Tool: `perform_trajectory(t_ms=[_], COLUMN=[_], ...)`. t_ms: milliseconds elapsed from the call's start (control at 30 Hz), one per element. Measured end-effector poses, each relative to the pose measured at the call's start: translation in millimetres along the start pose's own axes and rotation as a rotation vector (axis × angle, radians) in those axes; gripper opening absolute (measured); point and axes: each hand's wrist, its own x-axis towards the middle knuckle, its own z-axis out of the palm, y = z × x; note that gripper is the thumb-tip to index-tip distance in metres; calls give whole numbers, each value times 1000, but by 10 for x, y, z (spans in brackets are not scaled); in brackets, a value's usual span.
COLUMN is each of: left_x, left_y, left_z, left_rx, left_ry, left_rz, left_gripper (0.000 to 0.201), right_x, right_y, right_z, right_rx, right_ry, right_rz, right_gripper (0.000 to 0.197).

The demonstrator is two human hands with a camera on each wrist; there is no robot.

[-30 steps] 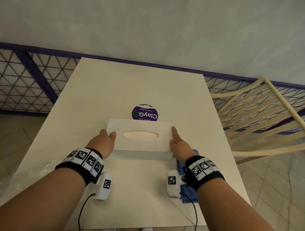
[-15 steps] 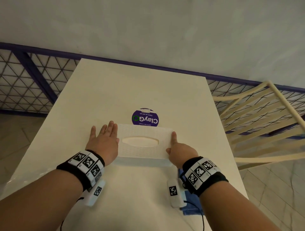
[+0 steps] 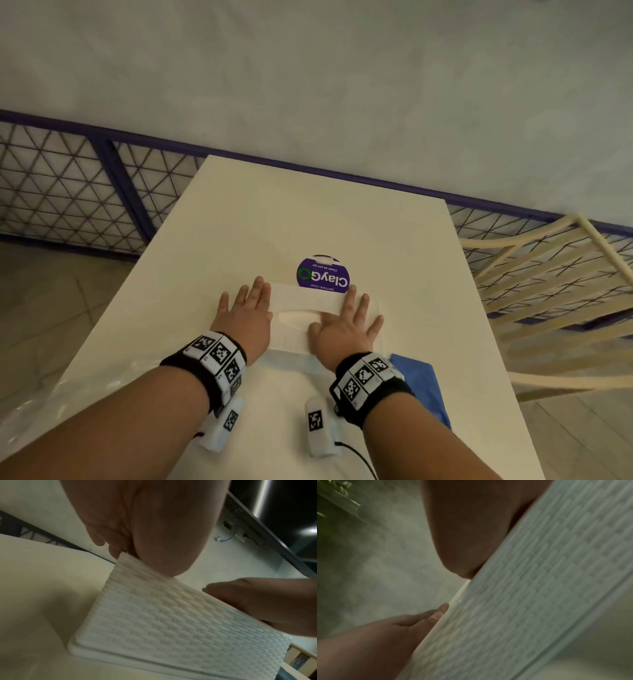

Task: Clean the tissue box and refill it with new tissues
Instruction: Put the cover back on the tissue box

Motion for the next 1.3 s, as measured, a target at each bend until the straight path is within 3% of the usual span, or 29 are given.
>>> perform_trajectory(t_ms=[200,500,700,933,1000,1200,1300], left_x=[-10,-11,-27,-41,-46,-36,-28], left_y=[8,8,9,25,27,16,11], left_z=[7,32,35,20,20,6,13], left_rx=[-13,-48,-48,-32,-24,6,13], left_ry=[-4,6,17,-1,-2,-20,-25], left_rz=[0,-3,-4,-19,-15,3,7], left_gripper=[57,56,57,56,56,56,57], right_x=[102,91,112,-26,-58,71,79], right_y=[-63,-130,-128,-67,-61,-204,-185], right_z=[-24,-70,-41,24,65,-194,-265], right_rx=[-35,47,211,555,624,714,781], right_ry=[-21,-50,16,190,247,230,226], right_rz=[-1,63,73,-61,-45,130,111], right_gripper=[56,47,32,17,13,8,10])
